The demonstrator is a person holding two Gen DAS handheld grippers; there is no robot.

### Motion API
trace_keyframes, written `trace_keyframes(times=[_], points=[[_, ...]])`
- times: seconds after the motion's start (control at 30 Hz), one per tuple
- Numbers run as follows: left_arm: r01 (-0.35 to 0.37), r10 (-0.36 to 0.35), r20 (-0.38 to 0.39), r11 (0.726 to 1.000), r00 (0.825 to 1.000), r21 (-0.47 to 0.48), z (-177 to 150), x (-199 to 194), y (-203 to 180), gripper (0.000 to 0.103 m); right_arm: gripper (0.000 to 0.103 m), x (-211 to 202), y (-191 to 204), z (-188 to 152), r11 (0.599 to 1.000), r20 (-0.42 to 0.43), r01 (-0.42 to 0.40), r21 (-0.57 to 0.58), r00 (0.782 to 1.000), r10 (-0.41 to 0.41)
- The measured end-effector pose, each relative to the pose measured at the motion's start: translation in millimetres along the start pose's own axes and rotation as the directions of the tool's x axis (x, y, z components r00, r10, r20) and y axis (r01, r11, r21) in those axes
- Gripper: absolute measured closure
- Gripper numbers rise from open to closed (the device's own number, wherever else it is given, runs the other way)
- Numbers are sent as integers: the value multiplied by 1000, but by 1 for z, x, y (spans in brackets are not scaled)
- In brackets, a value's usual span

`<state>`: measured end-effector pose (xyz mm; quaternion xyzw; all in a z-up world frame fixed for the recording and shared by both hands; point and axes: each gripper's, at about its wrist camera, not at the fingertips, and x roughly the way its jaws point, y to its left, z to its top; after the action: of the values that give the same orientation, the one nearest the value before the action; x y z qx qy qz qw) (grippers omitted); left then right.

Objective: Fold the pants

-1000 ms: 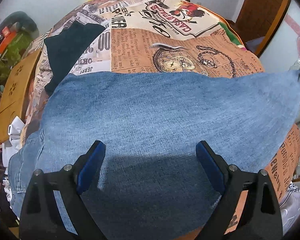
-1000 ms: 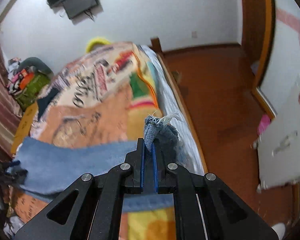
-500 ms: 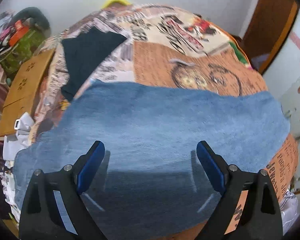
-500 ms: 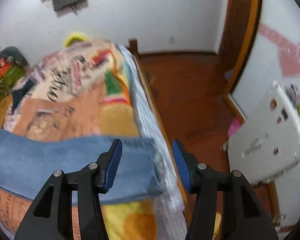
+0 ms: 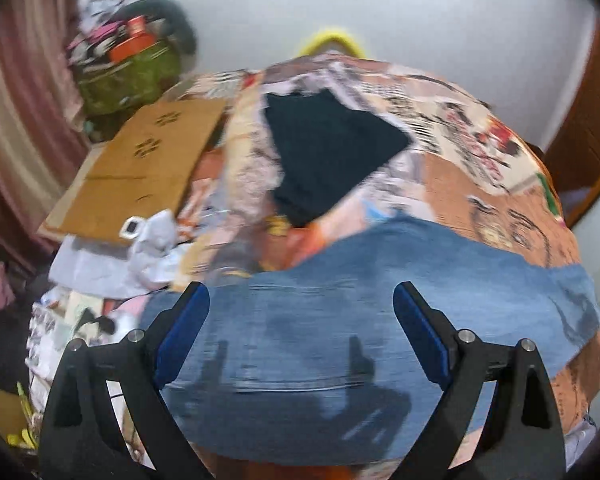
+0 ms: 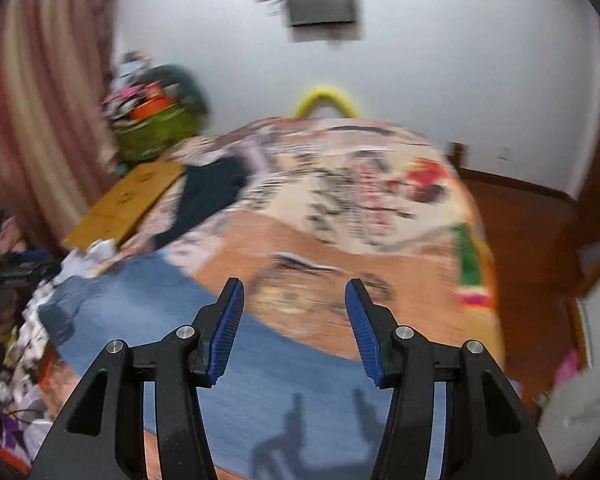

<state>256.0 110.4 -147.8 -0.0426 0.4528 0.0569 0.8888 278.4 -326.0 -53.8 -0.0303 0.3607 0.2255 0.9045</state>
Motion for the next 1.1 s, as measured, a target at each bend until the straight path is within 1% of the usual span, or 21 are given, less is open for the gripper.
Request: trace_keyframes(times=[0.1, 0.2, 0.27, 0.37, 0.47, 0.53, 0.57, 0.6, 0.63, 0.7, 0.73, 0.77, 0.8, 0.83, 0.87, 0.9, 0.93, 1.0, 1.03, 1.07, 1.1], points=[[-32, 30, -23, 997, 999, -72, -1, 9, 45, 9, 54, 35, 38, 8, 995, -37, -81, -58, 996, 79], [-83, 77, -49, 987, 996, -134, -2, 21, 84, 9, 54, 67, 70, 14, 985, -82, -137, -106, 988, 128], [-110, 96, -86, 978, 992, -177, -3, 37, 114, 9, 54, 90, 90, 18, 978, -115, -169, -126, 981, 155], [-121, 91, -141, 968, 986, -220, -9, 61, 141, 9, 54, 121, 115, 22, 967, -166, -215, -140, 967, 191], [-101, 52, -188, 960, 981, -261, -18, 91, 163, 10, 54, 154, 137, 24, 956, -216, -251, -151, 952, 216], [-94, 34, -216, 957, 976, -275, -24, 105, 169, 17, 54, 171, 150, 24, 952, -248, -266, -153, 943, 223], [-85, 16, -234, 954, 972, -288, -27, 113, 172, 25, 54, 179, 155, 24, 950, -263, -273, -152, 938, 228], [-65, -15, -253, 951, 967, -304, -31, 121, 174, 33, 54, 191, 161, 24, 947, -283, -285, -151, 930, 235], [-38, -52, -267, 947, 962, -320, -34, 128, 175, 37, 54, 199, 164, 24, 945, -298, -293, -147, 924, 240], [21, -128, -285, 937, 950, -350, -41, 138, 175, 51, 54, 218, 170, 24, 943, -327, -308, -129, 910, 253], [44, -156, -288, 932, 945, -360, -43, 142, 174, 55, 54, 226, 172, 23, 942, -340, -316, -117, 904, 261], [74, -189, -285, 926, 940, -370, -45, 144, 173, 66, 54, 234, 173, 23, 940, -352, -326, -100, 895, 274], [102, -222, -284, 918, 933, -383, -47, 146, 172, 74, 58, 242, 174, 22, 937, -365, -340, -80, 885, 289], [140, -267, -276, 903, 923, -407, -49, 147, 173, 79, 70, 247, 176, 21, 934, -375, -351, -64, 876, 304], [165, -299, -271, 890, 915, -424, -49, 147, 173, 88, 72, 251, 176, 20, 934, -388, -354, -53, 869, 307], [175, -310, -267, 885, 912, -430, -50, 147, 174, 97, 74, 255, 178, 19, 936, -405, -349, -51, 864, 300], [157, -284, -267, 898, 921, -412, -50, 145, 173, 100, 75, 256, 177, 19, 934, -407, -355, -48, 861, 306], [118, -218, -252, 926, 943, -358, -50, 139, 171, 100, 80, 254, 173, 19, 931, -405, -363, -33, 857, 319], [89, -178, -243, 937, 954, -337, -51, 134, 169, 100, 91, 254, 172, 19, 932, -399, -362, -31, 859, 320], [49, -132, -243, 946, 961, -321, -51, 132, 170, 99, 91, 253, 171, 19, 937, -393, -347, -40, 867, 305], [1, -77, -239, 954, 968, -301, -52, 129, 170, 99, 91, 253, 171, 19, 937, -392, -346, -40, 868, 304]])
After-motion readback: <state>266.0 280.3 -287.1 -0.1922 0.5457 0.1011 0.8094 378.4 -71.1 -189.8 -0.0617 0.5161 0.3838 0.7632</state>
